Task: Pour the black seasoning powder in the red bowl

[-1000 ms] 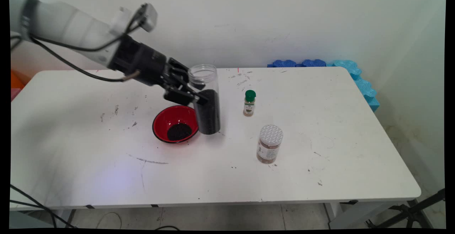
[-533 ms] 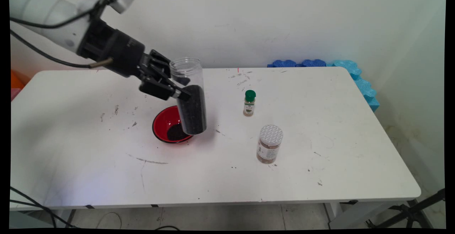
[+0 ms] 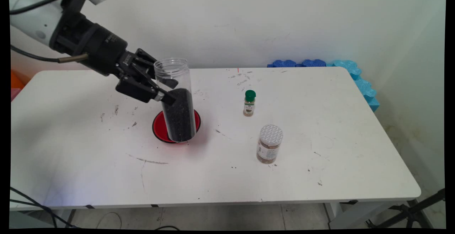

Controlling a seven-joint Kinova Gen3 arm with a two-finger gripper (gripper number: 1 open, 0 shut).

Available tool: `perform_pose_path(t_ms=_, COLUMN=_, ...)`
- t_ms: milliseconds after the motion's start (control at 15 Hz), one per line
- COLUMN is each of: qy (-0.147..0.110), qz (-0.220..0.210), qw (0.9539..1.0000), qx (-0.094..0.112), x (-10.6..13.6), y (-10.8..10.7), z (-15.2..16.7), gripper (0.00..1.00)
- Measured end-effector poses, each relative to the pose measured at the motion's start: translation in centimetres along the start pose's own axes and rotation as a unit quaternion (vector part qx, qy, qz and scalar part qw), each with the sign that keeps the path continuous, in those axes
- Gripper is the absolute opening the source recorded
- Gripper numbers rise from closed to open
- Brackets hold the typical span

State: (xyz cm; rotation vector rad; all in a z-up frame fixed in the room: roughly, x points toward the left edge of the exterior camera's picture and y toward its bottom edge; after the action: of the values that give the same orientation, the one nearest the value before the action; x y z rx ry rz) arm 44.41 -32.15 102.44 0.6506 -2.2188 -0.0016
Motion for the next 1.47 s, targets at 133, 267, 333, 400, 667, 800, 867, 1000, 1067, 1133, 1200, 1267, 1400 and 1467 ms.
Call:
perform_pose_path(t_ms=133, qy=-0.002, qz=0.01, qw=0.9999, qx=-0.011, x=-0.1, y=0.2, z=-0.2, gripper=0.0)
perform_pose_path(t_ms=267, qy=-0.009, qz=0.012, qw=0.9998, qx=-0.017, x=-0.3, y=0.2, z=-0.3, gripper=0.0)
perform_pose_path(t_ms=333, qy=-0.015, qz=0.008, qw=0.9997, qx=-0.017, x=-0.4, y=0.1, z=-0.3, gripper=0.0)
perform_pose_path(t_ms=400, qy=-0.022, qz=0.002, qw=0.9996, qx=-0.015, x=-0.6, y=-0.1, z=-0.3, gripper=0.0)
perform_pose_path(t_ms=667, qy=-0.032, qz=-0.048, qw=0.9983, qx=-0.009, x=-1.7, y=-0.9, z=0.0, gripper=0.0)
perform_pose_path(t_ms=800, qy=-0.035, qz=-0.08, qw=0.9962, qx=-0.006, x=-2.1, y=-1.4, z=0.4, gripper=0.0)
perform_pose_path(t_ms=867, qy=-0.035, qz=-0.094, qw=0.9949, qx=-0.003, x=-2.3, y=-1.6, z=0.5, gripper=0.0)
perform_pose_path(t_ms=1000, qy=-0.038, qz=-0.125, qw=0.9915, qx=0.002, x=-2.8, y=-2.1, z=0.8, gripper=0.0)
perform_pose_path(t_ms=1067, qy=-0.039, qz=-0.14, qw=0.9894, qx=0.004, x=-3.1, y=-2.4, z=0.9, gripper=0.0)
perform_pose_path(t_ms=1133, qy=-0.041, qz=-0.154, qw=0.9872, qx=0.007, x=-3.4, y=-2.6, z=0.9, gripper=0.0)
perform_pose_path(t_ms=1200, qy=-0.043, qz=-0.168, qw=0.9847, qx=0.01, x=-3.7, y=-2.8, z=1.0, gripper=0.0)
perform_pose_path(t_ms=1267, qy=-0.046, qz=-0.183, qw=0.982, qx=0.012, x=-4.0, y=-3.0, z=1.1, gripper=0.0)
perform_pose_path(t_ms=1400, qy=-0.051, qz=-0.21, qw=0.9762, qx=0.018, x=-4.6, y=-3.4, z=1.3, gripper=0.0)
perform_pose_path(t_ms=1467, qy=-0.053, qz=-0.226, qw=0.9724, qx=0.02, x=-5.0, y=-3.6, z=1.4, gripper=0.0)
